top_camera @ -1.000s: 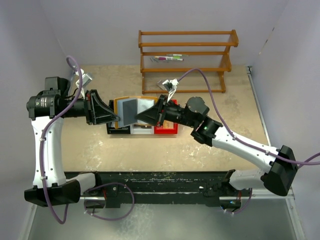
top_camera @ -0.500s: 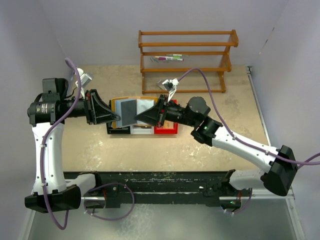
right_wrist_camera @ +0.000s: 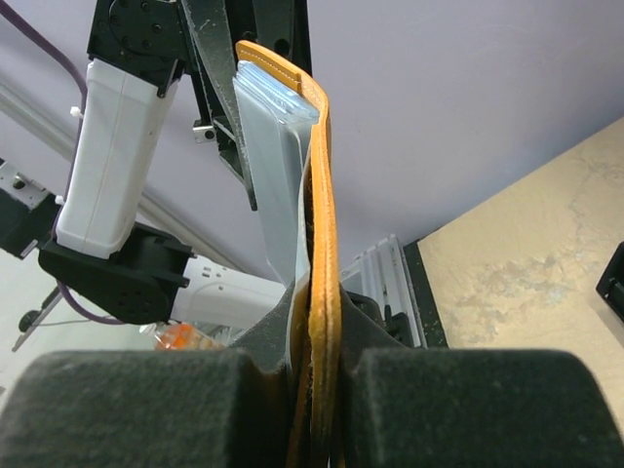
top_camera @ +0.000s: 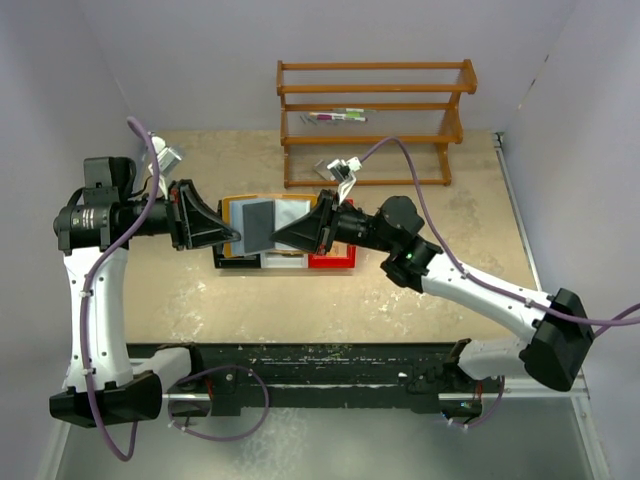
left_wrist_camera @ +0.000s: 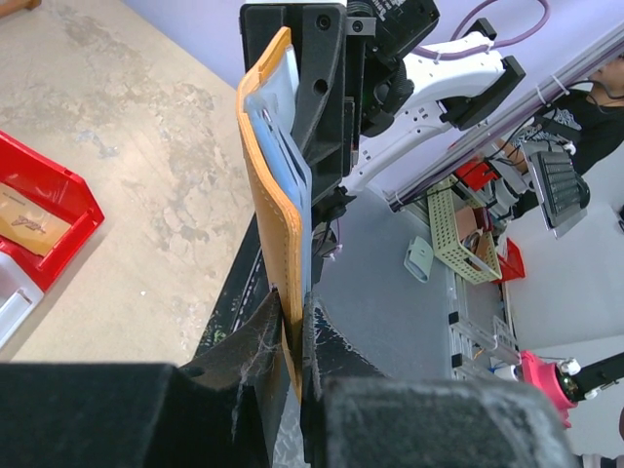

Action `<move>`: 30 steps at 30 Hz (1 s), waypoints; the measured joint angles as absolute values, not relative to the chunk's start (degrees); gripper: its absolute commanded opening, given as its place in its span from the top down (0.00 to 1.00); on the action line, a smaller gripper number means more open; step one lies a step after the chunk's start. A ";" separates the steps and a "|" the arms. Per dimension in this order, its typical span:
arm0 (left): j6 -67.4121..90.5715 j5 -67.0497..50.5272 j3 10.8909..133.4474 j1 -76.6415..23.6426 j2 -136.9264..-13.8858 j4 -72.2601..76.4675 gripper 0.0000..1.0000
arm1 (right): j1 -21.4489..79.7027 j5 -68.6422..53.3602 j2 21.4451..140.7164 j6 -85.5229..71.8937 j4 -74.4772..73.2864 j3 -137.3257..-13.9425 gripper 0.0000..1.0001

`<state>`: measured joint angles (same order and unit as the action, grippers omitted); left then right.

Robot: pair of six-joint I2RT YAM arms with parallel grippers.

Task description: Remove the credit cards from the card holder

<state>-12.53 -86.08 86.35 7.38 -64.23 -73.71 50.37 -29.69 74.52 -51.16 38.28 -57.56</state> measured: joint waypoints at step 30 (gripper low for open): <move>-5.54 -66.43 84.20 7.31 -58.22 -64.05 1.00 | 50.46 -21.82 76.99 -49.41 32.18 -60.10 0.08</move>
